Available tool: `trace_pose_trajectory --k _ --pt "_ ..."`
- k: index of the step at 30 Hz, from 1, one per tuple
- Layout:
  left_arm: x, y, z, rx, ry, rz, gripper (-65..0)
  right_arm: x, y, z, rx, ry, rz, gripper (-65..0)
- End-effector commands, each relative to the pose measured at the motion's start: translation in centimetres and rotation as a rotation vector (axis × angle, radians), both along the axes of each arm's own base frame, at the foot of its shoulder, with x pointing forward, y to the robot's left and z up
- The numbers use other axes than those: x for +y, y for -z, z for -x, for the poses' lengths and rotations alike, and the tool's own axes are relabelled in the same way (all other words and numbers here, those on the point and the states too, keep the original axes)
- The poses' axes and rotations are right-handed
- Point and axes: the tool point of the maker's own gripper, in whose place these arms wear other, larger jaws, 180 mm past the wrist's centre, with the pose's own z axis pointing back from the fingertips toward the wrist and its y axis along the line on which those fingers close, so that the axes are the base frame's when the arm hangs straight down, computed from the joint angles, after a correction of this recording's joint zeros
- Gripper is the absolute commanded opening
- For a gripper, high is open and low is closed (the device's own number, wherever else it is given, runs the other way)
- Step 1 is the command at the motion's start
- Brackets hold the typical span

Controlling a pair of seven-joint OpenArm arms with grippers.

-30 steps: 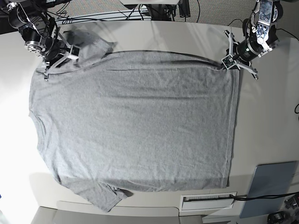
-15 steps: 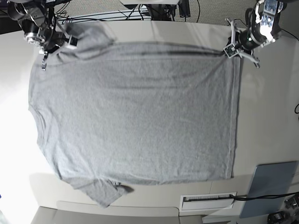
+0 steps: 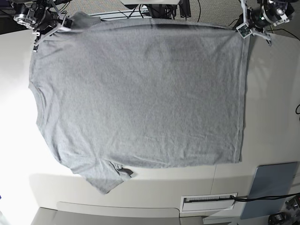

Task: Fold the T-shirt properly
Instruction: 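Lift the pinched shoulder edge and pull it toward the hem, then lay the folded shoulder strip down and release both grippers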

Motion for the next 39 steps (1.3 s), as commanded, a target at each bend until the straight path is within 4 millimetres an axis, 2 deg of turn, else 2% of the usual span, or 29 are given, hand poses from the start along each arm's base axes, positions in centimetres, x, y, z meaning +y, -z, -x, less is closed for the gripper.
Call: trace_pose_trajectory --k 1,6,8,10,14,18,21,29,33,39 --pt "0.2 -0.6 0.0 -0.012 0.006 -0.003 -65.0 -0.5 -0.6 -0.3 -0.012 -0.012 0.036 -65.0" --pt "0.1 -0.4 1.1 0.014 0.009 -0.002 -65.0 -0.3 -0.9 0.8 0.014 -0.018 0.051 -65.0" --pt "0.1 -0.4 1.1 0.014 0.009 -0.002 -65.0 -0.2 -1.2 0.7 0.004 -0.018 0.057 -65.0" --pt "0.2 -0.5 0.8 0.005 0.003 -0.005 -65.0 -0.4 -1.9 -0.7 -0.075 -0.001 0.077 -65.0" --pt "1.0 -1.0 -1.5 -0.071 -0.047 -0.032 -65.0 -1.4 -3.8 -4.5 -0.243 0.012 0.135 -65.0" --pt "1.1 -1.6 -3.9 -0.131 -0.052 -0.034 -65.0 -0.7 -5.1 -7.8 -0.353 0.017 0.089 -65.0" --pt "1.9 -2.3 -5.9 -0.199 -0.098 -0.058 -65.0 -0.5 -5.7 -9.9 -0.405 0.045 0.050 -65.0" --pt "3.1 -2.7 -9.8 -0.274 -0.137 -0.061 -65.0 -2.1 -4.9 -14.2 -0.459 0.134 -0.032 -65.0" --pt "3.8 -2.9 -11.6 -0.303 -0.165 -0.054 -65.0 -1.6 -4.1 -15.7 -0.459 0.125 -0.043 -65.0" --pt "3.7 -3.3 -13.5 -0.331 -0.189 -0.012 -65.0 -0.8 -3.3 -18.2 -0.477 0.060 -0.004 -65.0"
